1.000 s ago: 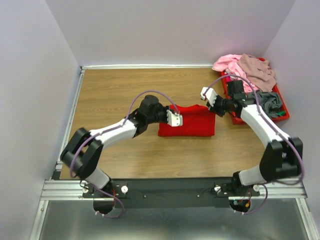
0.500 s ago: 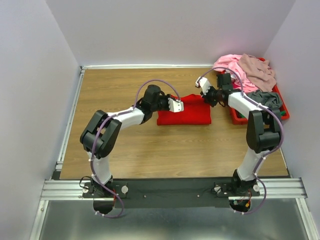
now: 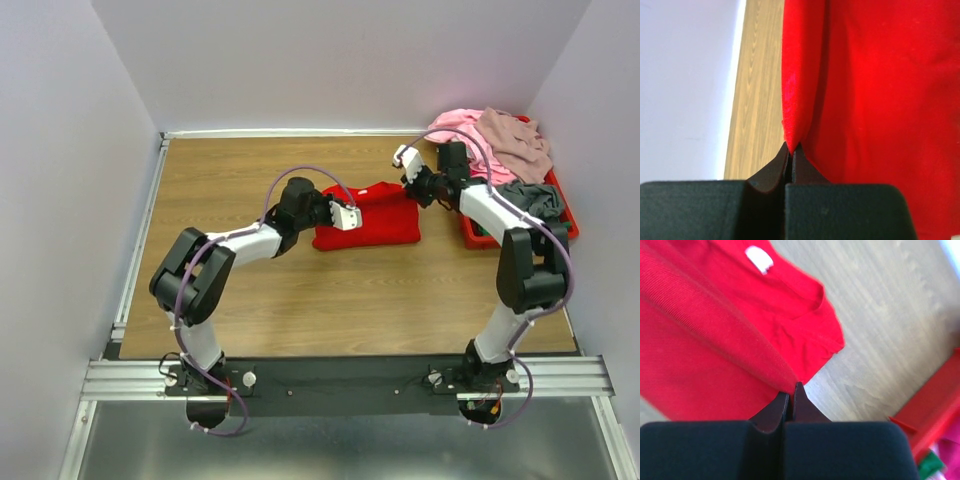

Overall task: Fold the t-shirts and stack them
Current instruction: Fold the tshirt

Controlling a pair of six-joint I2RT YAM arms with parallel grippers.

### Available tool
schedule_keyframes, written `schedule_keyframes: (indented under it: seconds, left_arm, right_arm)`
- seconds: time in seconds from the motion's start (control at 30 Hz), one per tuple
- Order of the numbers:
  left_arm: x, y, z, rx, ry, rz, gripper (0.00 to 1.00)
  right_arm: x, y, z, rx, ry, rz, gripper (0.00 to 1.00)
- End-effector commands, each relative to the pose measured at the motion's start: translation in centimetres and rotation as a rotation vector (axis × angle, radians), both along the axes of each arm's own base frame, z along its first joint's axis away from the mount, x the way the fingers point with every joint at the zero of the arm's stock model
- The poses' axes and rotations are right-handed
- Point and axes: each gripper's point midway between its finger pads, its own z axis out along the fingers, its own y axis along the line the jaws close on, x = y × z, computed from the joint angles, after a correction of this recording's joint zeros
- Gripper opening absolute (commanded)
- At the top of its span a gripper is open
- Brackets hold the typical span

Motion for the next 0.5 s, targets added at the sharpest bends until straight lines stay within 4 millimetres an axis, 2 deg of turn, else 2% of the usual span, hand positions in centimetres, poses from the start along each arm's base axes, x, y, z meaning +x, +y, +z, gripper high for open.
schedule_keyframes:
  seconds: [0.0,0.03,0.13,0.2,0.23,0.3,0.33,0.37,0.4,0.43,0.47]
  left_arm:
    - [0.6,2.3,5.0,-0.041,-0.135,0.082,0.0]
    - [0.4,2.4,5.5,-0.047,-0.143,0.087,0.0]
    - [-0.5,2.9,6.9,-0.066,-0.171,0.084,0.0]
    - [-1.8,3.3,9.1,-0.097,-0.204,0.079,0.0]
    - [-2.0,3.4,8.6,-0.092,-0.193,0.073,0.0]
    - [-3.6,3.5,9.2,-0.106,-0.191,0.047,0.0]
    - [-4.4,3.2,9.2,-0.109,-0.18,0.018,0.0]
    - [-5.4,2.9,10.0,-0.124,-0.177,-0.002,0.0]
    - [-6.3,2.8,9.1,-0.108,-0.138,-0.019,0.0]
    - [-7.1,2.6,8.8,-0.107,-0.119,-0.043,0.0]
    - [-8.4,2.4,8.4,-0.101,-0.095,-0.063,0.0]
  right_arm:
    - [-0.9,-0.5,3.7,0.017,-0.087,0.006,0.0]
    - [-1.2,-0.5,4.6,0.024,-0.106,0.011,0.0]
    - [-2.1,-0.2,5.7,0.043,-0.117,0.03,0.0]
    - [-3.2,0.1,7.6,0.062,-0.152,0.048,0.0]
    - [-3.2,0.0,7.6,0.062,-0.152,0.047,0.0]
    - [-4.5,0.1,8.4,0.067,-0.157,0.06,0.0]
    - [-5.3,0.1,8.2,0.065,-0.139,0.067,0.0]
    - [-6.1,0.1,8.0,0.062,-0.132,0.084,0.0]
    - [-7.0,0.1,8.7,0.061,-0.144,0.097,0.0]
    - [-7.6,0.0,8.9,0.058,-0.145,0.107,0.0]
    - [-9.0,0.0,8.7,0.05,-0.13,0.13,0.0]
